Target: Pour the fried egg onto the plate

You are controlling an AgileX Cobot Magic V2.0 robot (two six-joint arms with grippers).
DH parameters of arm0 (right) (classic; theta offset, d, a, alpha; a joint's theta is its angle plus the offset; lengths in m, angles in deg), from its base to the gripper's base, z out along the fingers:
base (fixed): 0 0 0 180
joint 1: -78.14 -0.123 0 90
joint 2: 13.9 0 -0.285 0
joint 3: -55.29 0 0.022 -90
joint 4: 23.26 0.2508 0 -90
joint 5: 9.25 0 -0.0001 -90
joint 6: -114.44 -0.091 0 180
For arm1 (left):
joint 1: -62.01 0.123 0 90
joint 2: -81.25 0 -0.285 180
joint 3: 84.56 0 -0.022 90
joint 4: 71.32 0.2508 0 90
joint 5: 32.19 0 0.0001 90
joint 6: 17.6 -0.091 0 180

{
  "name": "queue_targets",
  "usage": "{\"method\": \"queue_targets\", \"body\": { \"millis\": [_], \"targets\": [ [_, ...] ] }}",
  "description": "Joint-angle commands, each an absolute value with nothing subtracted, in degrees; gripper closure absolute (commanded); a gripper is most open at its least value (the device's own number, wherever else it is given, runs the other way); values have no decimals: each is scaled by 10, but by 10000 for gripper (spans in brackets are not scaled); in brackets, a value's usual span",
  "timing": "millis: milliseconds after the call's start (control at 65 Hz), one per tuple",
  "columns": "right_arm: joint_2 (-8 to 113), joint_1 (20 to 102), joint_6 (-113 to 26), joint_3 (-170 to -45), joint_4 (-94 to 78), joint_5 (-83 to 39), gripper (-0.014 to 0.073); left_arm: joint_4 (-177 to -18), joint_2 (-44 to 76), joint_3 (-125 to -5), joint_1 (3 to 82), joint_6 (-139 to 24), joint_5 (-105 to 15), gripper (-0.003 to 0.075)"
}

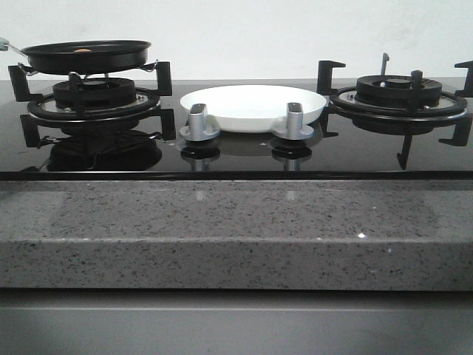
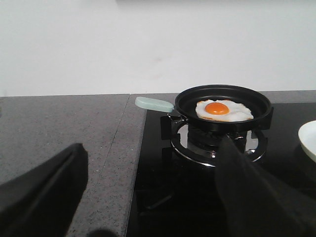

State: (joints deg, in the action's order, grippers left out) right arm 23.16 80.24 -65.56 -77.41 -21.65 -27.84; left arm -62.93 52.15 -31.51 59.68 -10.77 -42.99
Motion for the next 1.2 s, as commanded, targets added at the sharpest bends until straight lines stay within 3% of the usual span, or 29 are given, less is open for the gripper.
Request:
{"method": "queue_targets", "body": {
  "millis": [0,231,523,677,769,1184],
  "targets": [
    [244,805,-656,-800,-201,-227,-29,-629,514,-336,596,-105,-382,183],
    [364,793,-656,-865,-193,-254,-29,-629,514,-336,596,-105,-382,183],
    [562,693,-656,-1003,-188,-298,3,-629,514,-336,596,-105,-383,183],
    [677,656,-656,-1122,-188,-376,145,-629,514,-336,596,-105,-383,183],
    [735,656,-647,-1188,-186,-431,181,-629,514,-336,596,-105,-383,183],
    [998,656,-558,-1535,-95,-681,181,-629,514,-336,596,-105,-383,183]
  ]
}}
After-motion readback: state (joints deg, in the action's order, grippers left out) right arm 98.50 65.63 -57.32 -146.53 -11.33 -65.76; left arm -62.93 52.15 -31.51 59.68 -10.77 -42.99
